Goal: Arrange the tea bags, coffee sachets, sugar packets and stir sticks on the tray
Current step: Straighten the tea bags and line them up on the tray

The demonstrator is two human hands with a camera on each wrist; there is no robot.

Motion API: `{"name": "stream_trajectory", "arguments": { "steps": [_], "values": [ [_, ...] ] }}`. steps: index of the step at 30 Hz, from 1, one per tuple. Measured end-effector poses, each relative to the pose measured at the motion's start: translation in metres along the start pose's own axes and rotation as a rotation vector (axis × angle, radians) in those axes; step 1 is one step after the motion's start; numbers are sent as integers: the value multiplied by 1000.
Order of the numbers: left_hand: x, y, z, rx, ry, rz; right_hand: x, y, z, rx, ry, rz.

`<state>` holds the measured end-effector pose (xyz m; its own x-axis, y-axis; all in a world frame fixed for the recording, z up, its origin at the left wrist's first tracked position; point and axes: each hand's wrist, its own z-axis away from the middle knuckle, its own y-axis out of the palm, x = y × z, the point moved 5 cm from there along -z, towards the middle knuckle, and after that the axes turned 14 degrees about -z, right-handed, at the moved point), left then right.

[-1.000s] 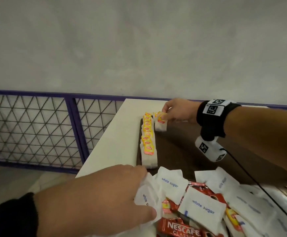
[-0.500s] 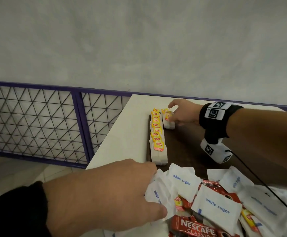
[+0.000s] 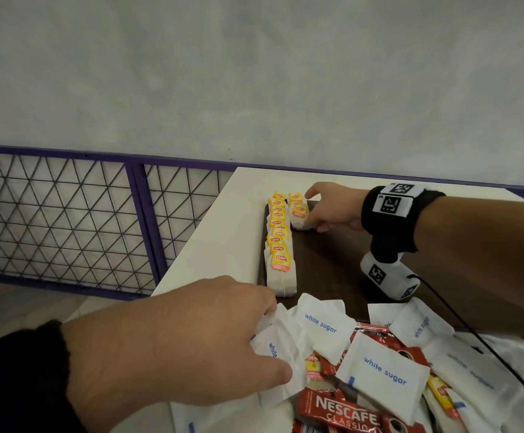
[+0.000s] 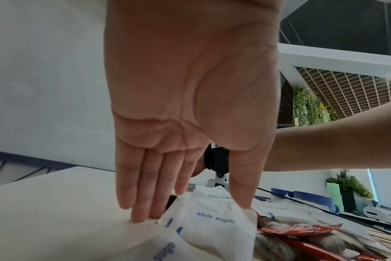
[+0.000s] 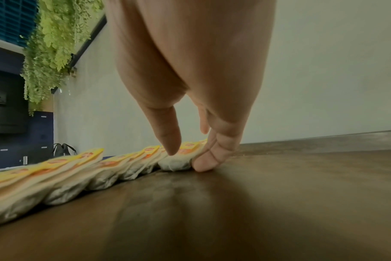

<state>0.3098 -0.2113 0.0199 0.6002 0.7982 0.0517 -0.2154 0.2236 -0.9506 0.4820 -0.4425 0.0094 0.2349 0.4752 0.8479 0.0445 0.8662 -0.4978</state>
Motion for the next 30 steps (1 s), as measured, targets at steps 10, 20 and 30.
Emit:
{"name": "stream_trajectory", "arguments": {
  "steps": [10,20,30],
  "values": [
    [-4,-5,-3,12,-8,-19,-4,0,0,69,-8,62],
    [-1,-3,-6,11,-5,-50,-8,-1,-6,42,-29,-11],
    [-3,-2,-4,34,-6,-40,-8,-2,-6,9,-49,-13]
  ]
}}
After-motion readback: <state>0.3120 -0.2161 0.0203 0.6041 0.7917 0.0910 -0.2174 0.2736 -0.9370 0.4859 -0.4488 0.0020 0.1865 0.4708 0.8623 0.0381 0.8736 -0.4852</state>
